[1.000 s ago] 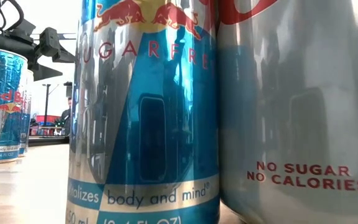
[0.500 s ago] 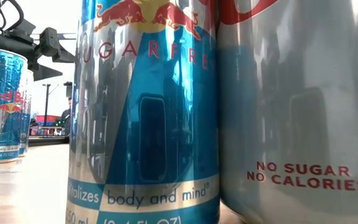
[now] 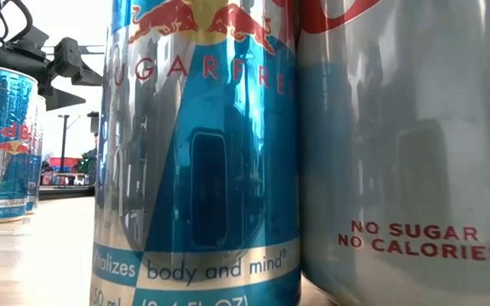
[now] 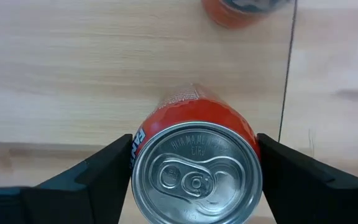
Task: Place canned beverage on shelf
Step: Put the bottom red soda can on the shelf aligned with the other red soda can
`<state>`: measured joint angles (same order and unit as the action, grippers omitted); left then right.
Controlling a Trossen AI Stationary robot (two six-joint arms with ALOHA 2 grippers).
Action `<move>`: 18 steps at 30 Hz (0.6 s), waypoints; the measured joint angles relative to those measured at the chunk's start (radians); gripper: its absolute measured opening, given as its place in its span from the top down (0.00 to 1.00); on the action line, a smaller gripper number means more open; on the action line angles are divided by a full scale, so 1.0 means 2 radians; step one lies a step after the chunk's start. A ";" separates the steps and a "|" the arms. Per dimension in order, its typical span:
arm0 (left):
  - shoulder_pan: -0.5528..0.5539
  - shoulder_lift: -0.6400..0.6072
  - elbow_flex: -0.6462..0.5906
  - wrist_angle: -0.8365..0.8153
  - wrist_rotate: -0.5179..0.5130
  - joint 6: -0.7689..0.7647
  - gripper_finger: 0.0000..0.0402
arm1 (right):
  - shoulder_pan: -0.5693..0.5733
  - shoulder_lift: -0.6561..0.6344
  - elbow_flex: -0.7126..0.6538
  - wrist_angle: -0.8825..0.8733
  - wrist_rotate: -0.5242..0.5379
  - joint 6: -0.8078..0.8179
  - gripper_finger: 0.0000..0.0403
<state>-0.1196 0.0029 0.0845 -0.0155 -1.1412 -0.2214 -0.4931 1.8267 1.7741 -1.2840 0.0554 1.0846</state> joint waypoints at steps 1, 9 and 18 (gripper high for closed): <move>0.000 0.000 0.000 0.000 0.000 0.000 0.08 | 0.000 0.000 0.000 -0.003 0.000 0.013 0.30; 0.000 0.000 0.000 0.000 0.000 0.000 0.08 | 0.001 0.001 0.015 -0.049 0.025 0.090 0.27; 0.000 0.000 0.000 0.000 0.000 0.000 0.08 | 0.001 0.001 0.019 -0.050 0.038 0.150 0.28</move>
<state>-0.1196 0.0029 0.0845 -0.0155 -1.1412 -0.2214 -0.4911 1.8290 1.8122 -1.3842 0.1307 1.3840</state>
